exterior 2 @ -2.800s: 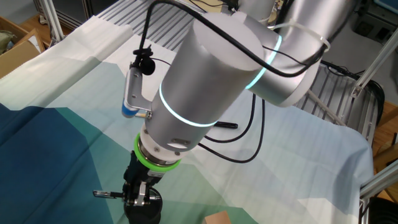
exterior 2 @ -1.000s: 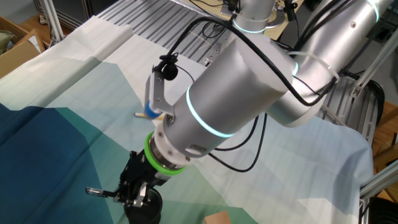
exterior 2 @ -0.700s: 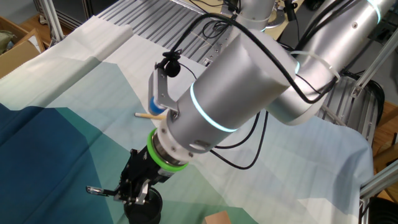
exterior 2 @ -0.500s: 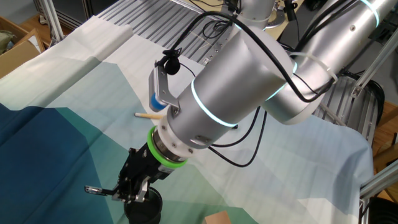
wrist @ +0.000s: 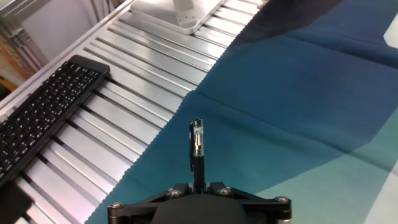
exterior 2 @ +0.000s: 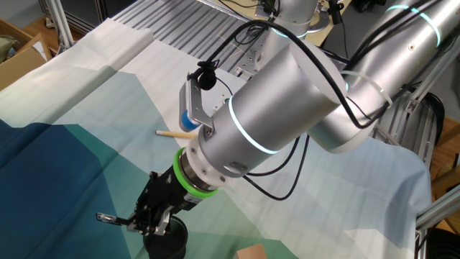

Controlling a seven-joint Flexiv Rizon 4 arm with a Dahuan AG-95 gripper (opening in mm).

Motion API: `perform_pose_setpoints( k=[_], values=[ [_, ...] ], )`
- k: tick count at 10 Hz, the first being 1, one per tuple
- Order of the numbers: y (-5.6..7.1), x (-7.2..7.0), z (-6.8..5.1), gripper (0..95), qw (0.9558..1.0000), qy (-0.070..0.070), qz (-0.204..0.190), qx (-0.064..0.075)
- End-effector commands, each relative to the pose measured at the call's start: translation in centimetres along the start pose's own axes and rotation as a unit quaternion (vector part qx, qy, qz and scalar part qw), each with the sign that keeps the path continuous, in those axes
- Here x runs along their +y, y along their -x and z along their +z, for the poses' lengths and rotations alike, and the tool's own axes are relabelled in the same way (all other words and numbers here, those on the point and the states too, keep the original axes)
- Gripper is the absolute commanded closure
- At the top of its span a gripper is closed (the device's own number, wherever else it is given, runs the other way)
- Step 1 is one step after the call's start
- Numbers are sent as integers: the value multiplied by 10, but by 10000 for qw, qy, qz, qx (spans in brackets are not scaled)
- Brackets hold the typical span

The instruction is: Put the pen into the pen holder

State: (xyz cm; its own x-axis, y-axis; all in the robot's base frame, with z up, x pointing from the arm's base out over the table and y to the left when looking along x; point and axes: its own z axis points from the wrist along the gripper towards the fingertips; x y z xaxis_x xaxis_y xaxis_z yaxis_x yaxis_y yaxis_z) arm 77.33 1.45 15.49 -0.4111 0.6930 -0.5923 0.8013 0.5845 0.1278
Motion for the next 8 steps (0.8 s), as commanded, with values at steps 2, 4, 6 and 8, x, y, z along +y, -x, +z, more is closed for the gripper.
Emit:
perform_pose_setpoints(
  k=[2,4,6,8],
  values=[
    [1,-1,-1,950,10000,-32,24,-47],
    [1,-1,-1,950,9999,-53,30,-88],
    [1,-1,-2,950,9999,-75,50,-139],
    [1,-1,-2,950,9999,-100,-7,17]
  ],
)
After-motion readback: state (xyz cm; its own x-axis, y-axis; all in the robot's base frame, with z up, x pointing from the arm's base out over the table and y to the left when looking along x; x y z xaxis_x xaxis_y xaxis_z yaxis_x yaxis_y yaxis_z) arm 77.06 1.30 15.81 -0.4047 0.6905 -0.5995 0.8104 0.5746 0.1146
